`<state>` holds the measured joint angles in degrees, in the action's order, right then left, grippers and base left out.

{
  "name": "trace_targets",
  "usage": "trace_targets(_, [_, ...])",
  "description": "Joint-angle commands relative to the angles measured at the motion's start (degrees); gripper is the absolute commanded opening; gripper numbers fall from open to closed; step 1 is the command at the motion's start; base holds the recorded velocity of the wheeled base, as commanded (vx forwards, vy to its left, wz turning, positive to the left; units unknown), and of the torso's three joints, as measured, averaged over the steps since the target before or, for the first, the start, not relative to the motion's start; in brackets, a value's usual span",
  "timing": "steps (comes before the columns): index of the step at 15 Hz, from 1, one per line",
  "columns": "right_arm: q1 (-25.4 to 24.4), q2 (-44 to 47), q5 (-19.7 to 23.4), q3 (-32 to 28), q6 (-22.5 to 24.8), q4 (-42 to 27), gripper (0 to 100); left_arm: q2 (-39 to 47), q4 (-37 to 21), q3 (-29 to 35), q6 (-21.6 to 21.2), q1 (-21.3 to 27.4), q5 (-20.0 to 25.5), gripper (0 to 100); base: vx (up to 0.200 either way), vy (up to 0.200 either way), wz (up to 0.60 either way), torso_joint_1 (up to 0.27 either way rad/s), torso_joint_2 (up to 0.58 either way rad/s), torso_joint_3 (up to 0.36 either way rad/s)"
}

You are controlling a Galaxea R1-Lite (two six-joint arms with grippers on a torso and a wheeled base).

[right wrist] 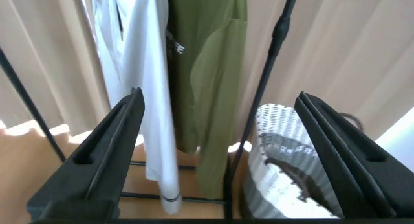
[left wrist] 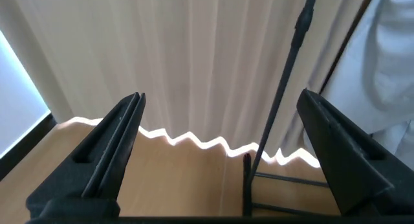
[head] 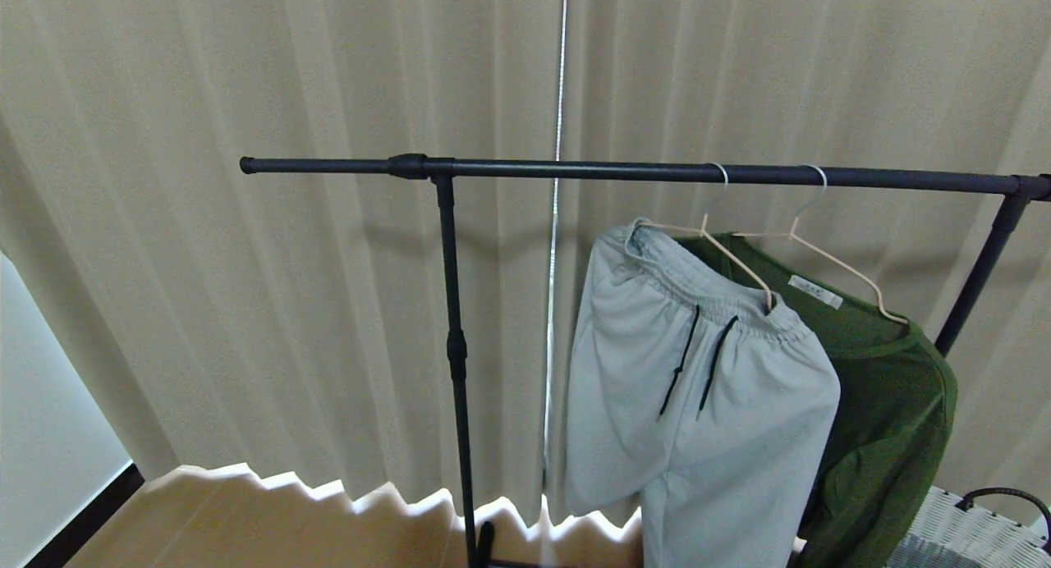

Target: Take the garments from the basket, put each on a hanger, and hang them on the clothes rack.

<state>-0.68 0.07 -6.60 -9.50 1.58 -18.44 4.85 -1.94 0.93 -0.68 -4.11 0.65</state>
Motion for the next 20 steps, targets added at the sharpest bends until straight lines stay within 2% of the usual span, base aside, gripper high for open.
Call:
trace_targets(1, [-0.02, -0.07, 0.44, 0.00, -0.71, -0.01, 100, -0.46, 0.00, 0.04, -0.46, 5.95, -0.21, 100, 0.000, 0.000, 0.00, 0.000, 0.00, 0.000])
trace_targets(5, [-0.02, -0.07, 0.71, 0.18, -1.94, 0.08, 100, -3.62, 0.18, -0.14, -0.11, 4.46, -0.21, 100, 0.000, 0.000, 0.00, 0.000, 0.00, 0.000])
trace_targets(6, [-0.02, -0.07, 0.88, 1.50, -2.11, 2.18, 100, -4.85, 0.44, -0.31, -0.81, 3.84, -0.73, 100, 0.000, 0.000, 0.00, 0.000, 0.00, 0.000])
trace_targets(7, [-0.02, -0.07, 1.23, 6.33, -2.38, 10.53, 100, -4.85, 1.06, -0.49, -0.46, 3.84, -2.40, 100, 0.000, 0.000, 0.00, 0.000, 0.00, 0.000])
trace_targets(8, [-0.02, -0.07, 2.90, 8.62, -1.76, 16.60, 100, -4.85, 1.76, -0.84, -0.20, 3.84, -3.99, 100, 0.000, 0.000, 0.00, 0.000, 0.00, 0.000])
trace_targets(10, [-0.02, -0.07, 3.78, 8.62, -1.58, 16.33, 100, -4.85, 1.85, -0.93, -0.11, 3.84, -4.07, 100, 0.000, 0.000, 0.00, 0.000, 0.00, 0.000])
trace_targets(13, [-0.02, -0.07, 5.36, 8.62, -1.50, 16.42, 100, -4.85, 1.94, -0.84, 2.79, 3.84, -4.16, 100, 0.000, 0.000, 0.00, 0.000, 0.00, 0.000])
trace_targets(20, [-0.02, -0.07, 5.28, 8.62, -1.76, 16.51, 100, -4.85, 1.94, -0.84, 2.88, 3.84, -3.99, 100, 0.000, 0.000, 0.00, 0.000, 0.00, 0.000])
